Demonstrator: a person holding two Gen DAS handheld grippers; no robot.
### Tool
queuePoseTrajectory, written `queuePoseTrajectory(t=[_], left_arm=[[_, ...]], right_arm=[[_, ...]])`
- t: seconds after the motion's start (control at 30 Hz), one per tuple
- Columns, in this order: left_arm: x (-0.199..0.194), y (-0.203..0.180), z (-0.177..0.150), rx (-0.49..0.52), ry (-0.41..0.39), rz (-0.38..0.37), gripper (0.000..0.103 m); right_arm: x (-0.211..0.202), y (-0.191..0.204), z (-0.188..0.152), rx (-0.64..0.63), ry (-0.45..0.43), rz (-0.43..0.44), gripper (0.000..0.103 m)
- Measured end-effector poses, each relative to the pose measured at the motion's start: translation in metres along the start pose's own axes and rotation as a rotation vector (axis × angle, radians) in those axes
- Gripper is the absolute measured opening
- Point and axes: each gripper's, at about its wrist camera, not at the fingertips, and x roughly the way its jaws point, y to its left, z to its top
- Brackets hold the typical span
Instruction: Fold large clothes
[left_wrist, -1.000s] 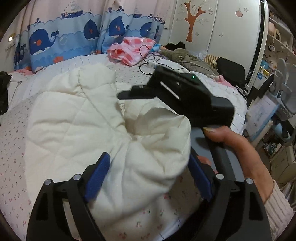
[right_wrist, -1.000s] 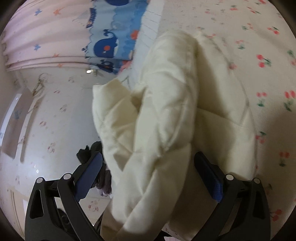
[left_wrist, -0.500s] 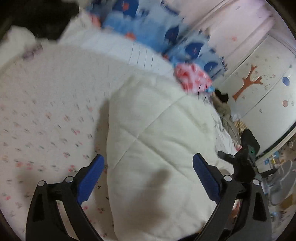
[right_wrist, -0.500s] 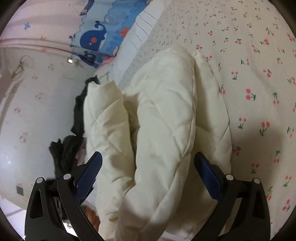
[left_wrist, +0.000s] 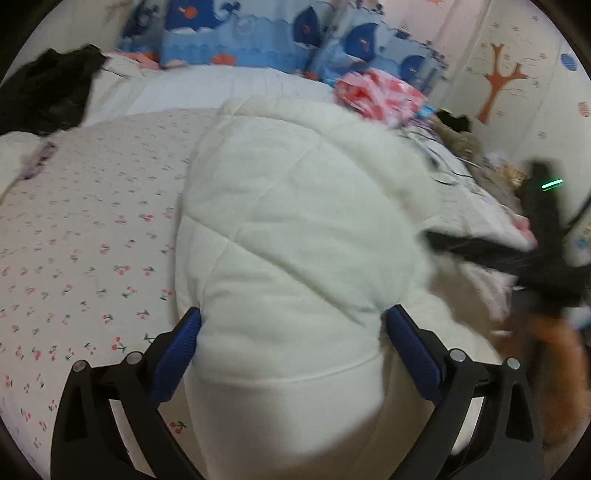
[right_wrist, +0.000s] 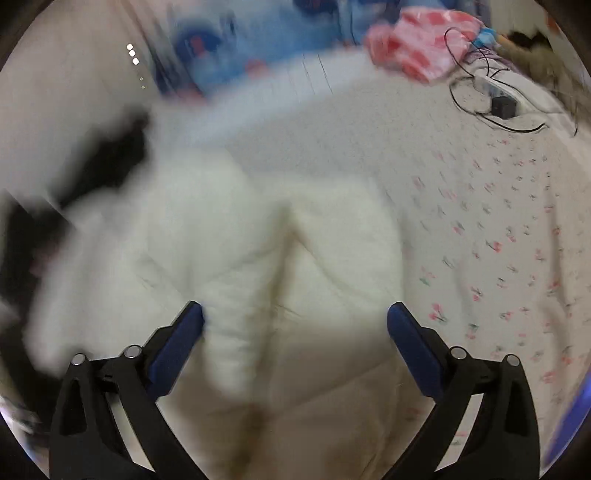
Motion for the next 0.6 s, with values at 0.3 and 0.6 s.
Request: queuePoseTrajectory(t=[0.3,0.6], left_arm=[[0.037,0.077,0.002,-0.292,0.140,-0.276,0.097],[-0.024,0.061,0.008,-0.140,-0.010,-0.112,0.090]], right_arm=[[0.021,-0.037,-0.015,0.255,0.047,0.151,0.096],[0.068,0.009,-0.002,0.332,0.122,0.478,0.097]])
